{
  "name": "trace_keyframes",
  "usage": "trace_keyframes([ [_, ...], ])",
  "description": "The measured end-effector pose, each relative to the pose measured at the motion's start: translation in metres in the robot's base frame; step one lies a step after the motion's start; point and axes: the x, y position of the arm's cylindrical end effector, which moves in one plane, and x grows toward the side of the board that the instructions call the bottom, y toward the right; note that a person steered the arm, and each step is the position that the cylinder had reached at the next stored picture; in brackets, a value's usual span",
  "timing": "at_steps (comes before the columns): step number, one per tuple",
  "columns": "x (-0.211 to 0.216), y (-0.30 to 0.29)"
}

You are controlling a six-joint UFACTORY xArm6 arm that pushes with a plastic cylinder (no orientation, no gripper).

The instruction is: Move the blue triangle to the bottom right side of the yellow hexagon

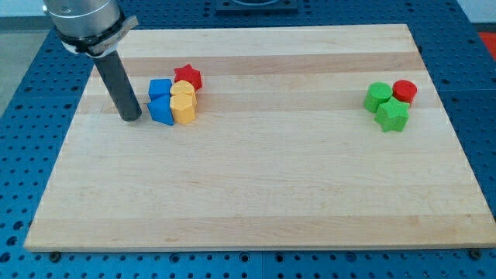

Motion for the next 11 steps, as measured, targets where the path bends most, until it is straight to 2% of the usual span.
trace_keyframes([
  [3, -0.003, 0.045],
  [6, 0.015, 0.099],
  [8, 0.039, 0.137],
  [10, 0.079, 0.119],
  [11, 0.087, 0.135],
])
